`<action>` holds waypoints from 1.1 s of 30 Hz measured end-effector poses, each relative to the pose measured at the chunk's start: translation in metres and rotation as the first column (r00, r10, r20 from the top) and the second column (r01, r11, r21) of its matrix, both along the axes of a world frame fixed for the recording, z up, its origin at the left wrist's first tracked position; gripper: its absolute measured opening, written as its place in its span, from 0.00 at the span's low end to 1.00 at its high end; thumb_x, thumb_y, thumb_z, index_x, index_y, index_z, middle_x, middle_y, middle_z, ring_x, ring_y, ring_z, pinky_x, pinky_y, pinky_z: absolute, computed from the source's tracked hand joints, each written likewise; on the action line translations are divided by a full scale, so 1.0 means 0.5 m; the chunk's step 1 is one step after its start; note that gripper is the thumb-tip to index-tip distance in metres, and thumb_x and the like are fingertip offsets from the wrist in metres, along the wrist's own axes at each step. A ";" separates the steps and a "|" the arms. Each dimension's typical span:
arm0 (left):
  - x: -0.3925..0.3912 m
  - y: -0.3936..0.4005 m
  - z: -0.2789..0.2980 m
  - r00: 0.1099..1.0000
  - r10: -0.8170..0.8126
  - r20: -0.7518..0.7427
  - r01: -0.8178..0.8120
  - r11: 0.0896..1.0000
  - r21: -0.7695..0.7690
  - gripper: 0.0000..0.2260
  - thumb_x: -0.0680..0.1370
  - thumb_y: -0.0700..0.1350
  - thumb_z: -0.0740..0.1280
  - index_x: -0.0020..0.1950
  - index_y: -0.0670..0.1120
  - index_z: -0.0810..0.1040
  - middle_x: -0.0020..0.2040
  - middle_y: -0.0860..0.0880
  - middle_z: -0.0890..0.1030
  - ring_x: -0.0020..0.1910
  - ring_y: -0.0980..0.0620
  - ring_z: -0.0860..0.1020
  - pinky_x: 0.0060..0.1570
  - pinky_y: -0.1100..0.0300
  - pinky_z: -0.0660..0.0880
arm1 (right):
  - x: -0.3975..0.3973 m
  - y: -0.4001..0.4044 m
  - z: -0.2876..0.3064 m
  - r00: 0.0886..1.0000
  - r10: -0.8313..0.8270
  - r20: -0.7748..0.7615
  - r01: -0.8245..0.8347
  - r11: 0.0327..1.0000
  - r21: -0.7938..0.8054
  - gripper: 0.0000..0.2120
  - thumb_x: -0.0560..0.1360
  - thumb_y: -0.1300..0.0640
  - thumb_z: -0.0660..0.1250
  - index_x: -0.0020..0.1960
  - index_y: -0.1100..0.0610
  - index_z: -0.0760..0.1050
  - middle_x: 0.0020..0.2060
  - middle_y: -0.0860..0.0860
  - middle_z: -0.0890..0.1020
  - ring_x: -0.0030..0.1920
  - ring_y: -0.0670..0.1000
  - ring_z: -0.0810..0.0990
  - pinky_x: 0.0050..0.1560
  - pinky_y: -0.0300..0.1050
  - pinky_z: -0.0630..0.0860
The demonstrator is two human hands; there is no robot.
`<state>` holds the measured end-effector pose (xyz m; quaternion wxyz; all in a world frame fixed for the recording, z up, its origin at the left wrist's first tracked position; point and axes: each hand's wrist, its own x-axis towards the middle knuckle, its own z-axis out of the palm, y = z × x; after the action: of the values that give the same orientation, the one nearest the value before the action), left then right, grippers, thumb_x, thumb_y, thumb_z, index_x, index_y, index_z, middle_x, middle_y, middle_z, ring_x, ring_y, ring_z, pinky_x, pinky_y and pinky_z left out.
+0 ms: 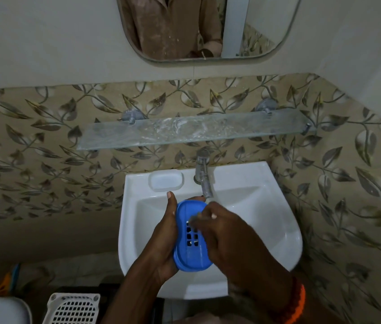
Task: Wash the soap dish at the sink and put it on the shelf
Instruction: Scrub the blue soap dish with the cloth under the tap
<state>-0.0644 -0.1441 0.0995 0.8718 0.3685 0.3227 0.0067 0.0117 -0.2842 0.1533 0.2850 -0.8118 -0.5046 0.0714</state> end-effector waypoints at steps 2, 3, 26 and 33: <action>0.001 -0.007 0.001 1.000 0.001 0.010 -0.001 1.000 -0.002 0.35 0.75 0.73 0.56 0.56 0.47 0.87 0.51 0.38 0.87 0.47 0.42 0.87 0.42 0.51 0.83 | 0.006 0.009 0.009 0.997 -0.062 0.050 0.058 0.996 0.060 0.10 0.79 0.60 0.68 0.59 0.58 0.81 0.52 0.51 0.79 0.44 0.47 0.81 0.46 0.42 0.83; 0.003 -0.004 0.003 1.000 0.005 0.009 -0.005 1.000 0.004 0.35 0.75 0.73 0.56 0.56 0.47 0.87 0.51 0.38 0.87 0.47 0.42 0.87 0.42 0.51 0.83 | 0.000 0.012 0.008 0.997 -0.043 0.060 0.039 0.997 0.073 0.10 0.78 0.61 0.68 0.59 0.58 0.81 0.52 0.51 0.79 0.43 0.47 0.81 0.46 0.40 0.82; 0.022 0.026 0.042 0.996 0.039 0.086 -0.056 0.978 0.202 0.34 0.73 0.76 0.53 0.58 0.55 0.86 0.51 0.39 0.87 0.45 0.43 0.87 0.48 0.48 0.84 | -0.020 -0.017 0.001 0.995 0.050 0.086 -0.044 0.997 -0.068 0.15 0.79 0.60 0.66 0.64 0.49 0.76 0.56 0.46 0.75 0.48 0.44 0.77 0.51 0.38 0.79; 0.015 0.029 0.043 0.990 0.051 0.131 -0.075 0.980 0.183 0.34 0.74 0.75 0.52 0.60 0.54 0.85 0.49 0.37 0.86 0.44 0.43 0.84 0.48 0.49 0.83 | -0.047 -0.013 -0.029 0.989 0.109 -0.103 -0.109 0.994 0.009 0.13 0.80 0.59 0.64 0.62 0.50 0.79 0.55 0.47 0.76 0.51 0.45 0.79 0.49 0.40 0.81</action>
<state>-0.0568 -0.1295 0.1210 0.8512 0.4375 0.2764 0.0879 -0.0117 -0.2907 0.1387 0.3077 -0.7777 -0.5330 0.1280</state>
